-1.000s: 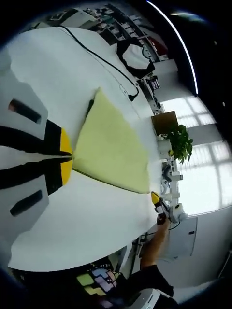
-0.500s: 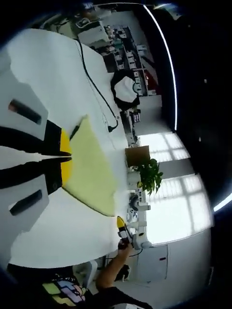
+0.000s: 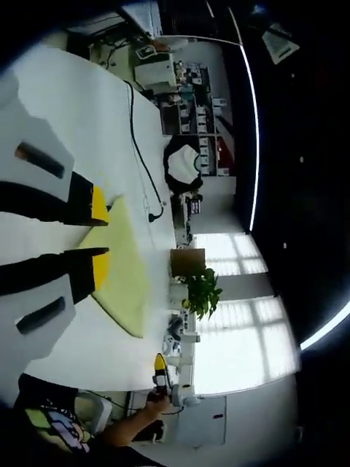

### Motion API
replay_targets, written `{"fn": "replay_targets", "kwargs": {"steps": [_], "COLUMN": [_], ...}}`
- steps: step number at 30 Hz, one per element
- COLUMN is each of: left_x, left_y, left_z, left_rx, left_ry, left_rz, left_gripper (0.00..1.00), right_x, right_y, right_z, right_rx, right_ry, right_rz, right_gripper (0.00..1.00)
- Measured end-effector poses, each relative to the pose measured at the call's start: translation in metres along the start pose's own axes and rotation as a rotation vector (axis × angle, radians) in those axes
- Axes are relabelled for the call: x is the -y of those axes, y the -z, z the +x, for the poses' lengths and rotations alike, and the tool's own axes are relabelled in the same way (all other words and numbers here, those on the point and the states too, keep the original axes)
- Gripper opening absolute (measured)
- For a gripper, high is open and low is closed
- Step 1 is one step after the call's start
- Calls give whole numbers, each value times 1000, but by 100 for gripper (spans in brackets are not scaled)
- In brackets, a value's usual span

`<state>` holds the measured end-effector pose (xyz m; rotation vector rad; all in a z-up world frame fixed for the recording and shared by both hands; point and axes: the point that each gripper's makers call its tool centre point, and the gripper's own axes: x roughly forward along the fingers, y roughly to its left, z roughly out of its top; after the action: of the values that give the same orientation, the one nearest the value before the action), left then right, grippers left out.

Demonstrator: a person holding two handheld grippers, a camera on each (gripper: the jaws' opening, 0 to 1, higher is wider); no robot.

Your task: Fold the garment on the visible template until the final outline fits inside the template.

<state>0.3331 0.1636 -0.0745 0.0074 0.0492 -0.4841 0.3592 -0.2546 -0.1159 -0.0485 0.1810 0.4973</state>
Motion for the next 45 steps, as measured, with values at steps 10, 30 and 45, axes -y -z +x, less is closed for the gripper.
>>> {"fn": "replay_targets", "kwargs": {"steps": [10, 30, 45], "left_x": [14, 12, 16], "left_y": [-37, -48, -45], "left_z": [-32, -71, -66], "left_rx": [74, 108, 89], "left_ry": [-107, -250, -232], "left_rz": [23, 27, 37], "left_gripper": [64, 100, 100], "right_x": [8, 36, 25], "right_y": [-24, -39, -44], "right_z": [-29, -67, -71], "right_rx": [62, 95, 107], "right_ry": [72, 219, 172], "right_rz": [-27, -53, -44], "right_gripper": [28, 99, 99]}}
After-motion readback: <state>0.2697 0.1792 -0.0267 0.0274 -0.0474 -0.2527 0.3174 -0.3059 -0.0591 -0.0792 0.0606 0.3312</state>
